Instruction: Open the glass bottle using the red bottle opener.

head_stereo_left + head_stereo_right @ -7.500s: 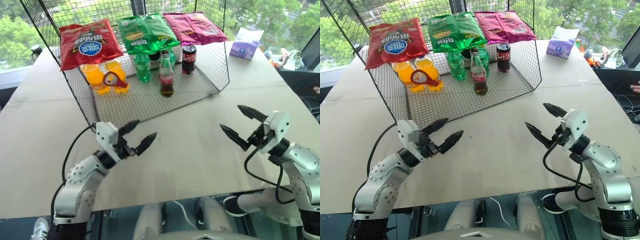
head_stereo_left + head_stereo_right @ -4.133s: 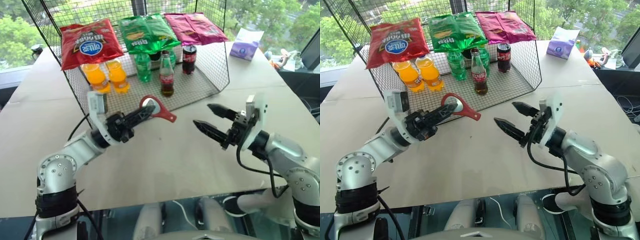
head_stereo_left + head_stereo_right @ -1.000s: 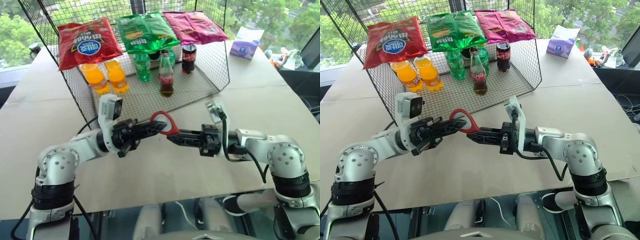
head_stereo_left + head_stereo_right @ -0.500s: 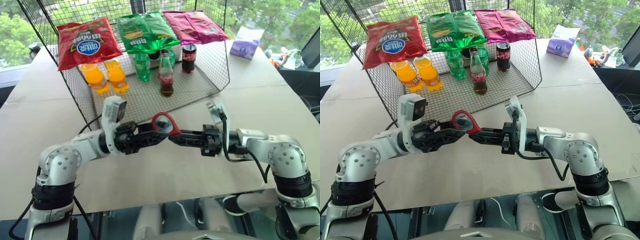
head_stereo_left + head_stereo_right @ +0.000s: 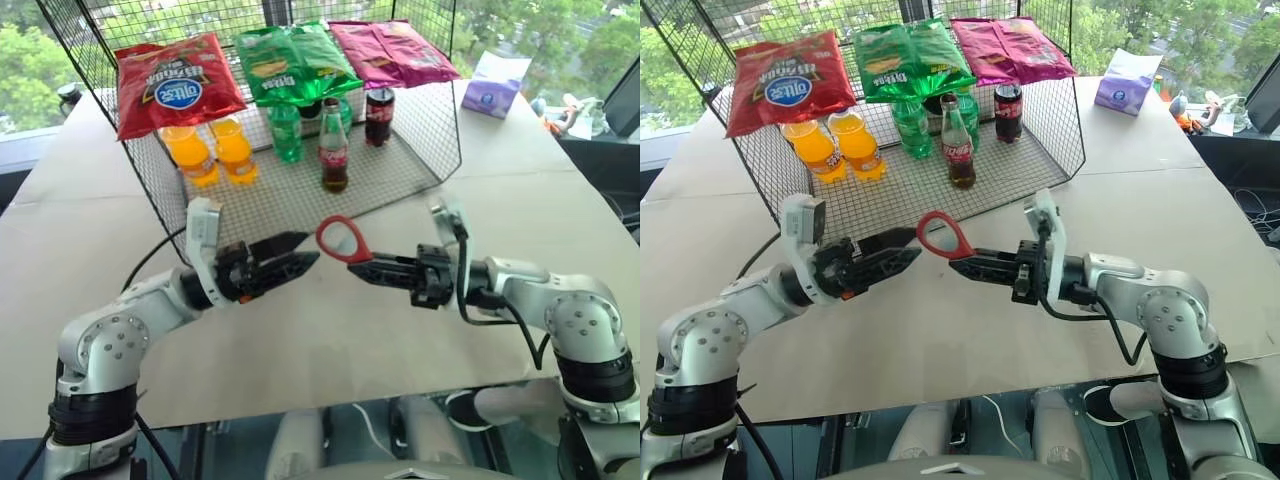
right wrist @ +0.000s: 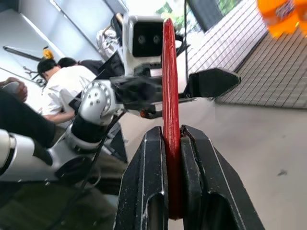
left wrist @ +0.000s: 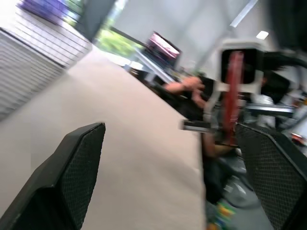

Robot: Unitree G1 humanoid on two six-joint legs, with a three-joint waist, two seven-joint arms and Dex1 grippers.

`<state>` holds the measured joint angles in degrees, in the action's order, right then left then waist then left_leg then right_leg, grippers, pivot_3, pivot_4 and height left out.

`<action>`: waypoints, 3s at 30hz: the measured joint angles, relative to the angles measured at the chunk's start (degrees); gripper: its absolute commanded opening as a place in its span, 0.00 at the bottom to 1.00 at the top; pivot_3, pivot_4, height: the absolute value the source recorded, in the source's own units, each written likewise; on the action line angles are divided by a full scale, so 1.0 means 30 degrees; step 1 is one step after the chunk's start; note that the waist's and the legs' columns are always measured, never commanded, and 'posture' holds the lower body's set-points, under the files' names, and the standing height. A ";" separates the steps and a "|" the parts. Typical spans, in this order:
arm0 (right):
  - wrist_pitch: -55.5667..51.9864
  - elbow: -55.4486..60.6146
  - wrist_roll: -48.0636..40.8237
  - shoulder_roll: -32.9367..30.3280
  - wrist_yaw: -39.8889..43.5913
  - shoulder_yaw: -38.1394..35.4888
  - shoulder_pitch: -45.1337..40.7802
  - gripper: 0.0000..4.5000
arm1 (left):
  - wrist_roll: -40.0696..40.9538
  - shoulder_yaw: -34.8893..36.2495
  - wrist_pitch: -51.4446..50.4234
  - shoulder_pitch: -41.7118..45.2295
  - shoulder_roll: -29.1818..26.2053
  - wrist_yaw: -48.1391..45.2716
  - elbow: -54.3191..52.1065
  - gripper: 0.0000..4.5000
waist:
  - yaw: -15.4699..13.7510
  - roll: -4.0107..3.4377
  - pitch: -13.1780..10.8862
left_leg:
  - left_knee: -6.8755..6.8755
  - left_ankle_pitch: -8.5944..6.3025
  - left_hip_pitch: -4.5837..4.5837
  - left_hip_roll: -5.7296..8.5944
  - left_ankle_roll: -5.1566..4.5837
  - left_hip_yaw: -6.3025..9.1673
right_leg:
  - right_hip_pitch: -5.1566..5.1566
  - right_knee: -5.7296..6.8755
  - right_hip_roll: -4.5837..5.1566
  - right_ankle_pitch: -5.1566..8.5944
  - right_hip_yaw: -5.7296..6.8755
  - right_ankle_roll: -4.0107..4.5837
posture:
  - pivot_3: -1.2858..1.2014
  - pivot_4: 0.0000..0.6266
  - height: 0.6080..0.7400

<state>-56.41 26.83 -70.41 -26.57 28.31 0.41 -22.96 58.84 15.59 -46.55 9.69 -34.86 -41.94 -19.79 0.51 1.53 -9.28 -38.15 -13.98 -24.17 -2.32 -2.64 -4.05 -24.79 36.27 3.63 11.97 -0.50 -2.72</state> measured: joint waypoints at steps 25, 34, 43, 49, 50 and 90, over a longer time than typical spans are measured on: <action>0.4813 0.2321 0.8622 -0.1218 -0.2875 -0.1978 0.3642 0.00 | -1.5427 -0.5752 1.0424 1.0377 0.5839 0.5858 1.1944 0.98 | -0.0473 0.0032 -0.0018 | -0.0068 0.0002 -0.0216 0.0057 -0.0010 0.0059 | -0.0039 -0.0094 -0.0071 -0.0077 0.0180 -0.0124 | 0.52 0.24 1.00; 0.4803 0.2791 0.8813 -0.1139 -0.3054 -0.2004 0.3702 0.00 | -1.6899 -0.5755 1.2518 1.3831 0.7471 0.6544 1.7271 0.98 | -0.0429 0.0036 -0.0020 | -0.0074 0.0002 -0.0216 0.0057 -0.0011 0.0069 | -0.0021 -0.0112 -0.0079 -0.0088 0.0179 -0.0144 | 0.52 0.24 1.00; 0.4700 0.2900 0.8758 -0.1154 -0.3245 -0.2047 0.3701 0.00 | -1.7356 -0.5375 1.3758 1.5602 0.8126 0.6879 2.0544 0.98 | -0.0428 0.0036 -0.0020 | -0.0080 0.0002 -0.0217 0.0059 -0.0012 0.0068 | -0.0017 -0.0111 -0.0078 -0.0091 0.0180 -0.0147 | 0.52 0.24 1.00; 0.4698 0.3004 0.8752 -0.1167 -0.3280 -0.2075 0.3799 0.00 | -1.7724 -0.5103 1.4621 1.7592 0.8566 0.7974 2.3585 0.98 | -0.0439 0.0040 -0.0022 | -0.0088 0.0001 -0.0220 0.0063 -0.0012 0.0067 | -0.0014 -0.0111 -0.0077 -0.0095 0.0180 -0.0155 | 0.52 0.24 1.00; 0.4698 0.3011 0.8756 -0.1168 -0.3303 -0.2075 0.3804 0.00 | -1.7735 -0.5006 1.4878 1.7876 0.8663 0.8138 2.4044 0.98 | -0.0436 0.0040 -0.0022 | -0.0088 0.0001 -0.0219 0.0063 -0.0012 0.0069 | -0.0014 -0.0110 -0.0078 -0.0095 0.0180 -0.0155 | 0.52 0.24 1.00; 0.5441 0.3353 1.0918 -0.1926 -0.3339 -0.1886 0.3455 0.00 | -1.2873 -0.5501 0.9614 1.1955 0.6056 -0.2687 0.9860 0.53 | -0.0388 0.0031 -0.0020 | -0.0235 0.0004 -0.0187 0.0051 -0.0008 0.0071 | -0.0014 0.0090 -0.0084 -0.0096 0.0155 -0.0151 | 0.52 0.24 1.00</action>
<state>-40.08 36.89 -37.65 -32.35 18.29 -5.25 -12.60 20.22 -0.91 -17.71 45.56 -16.69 -50.00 9.79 -0.65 1.62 -9.34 -38.85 -13.97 -24.73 -2.17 -2.67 -3.83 -24.83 36.54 3.38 11.68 -0.04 -3.18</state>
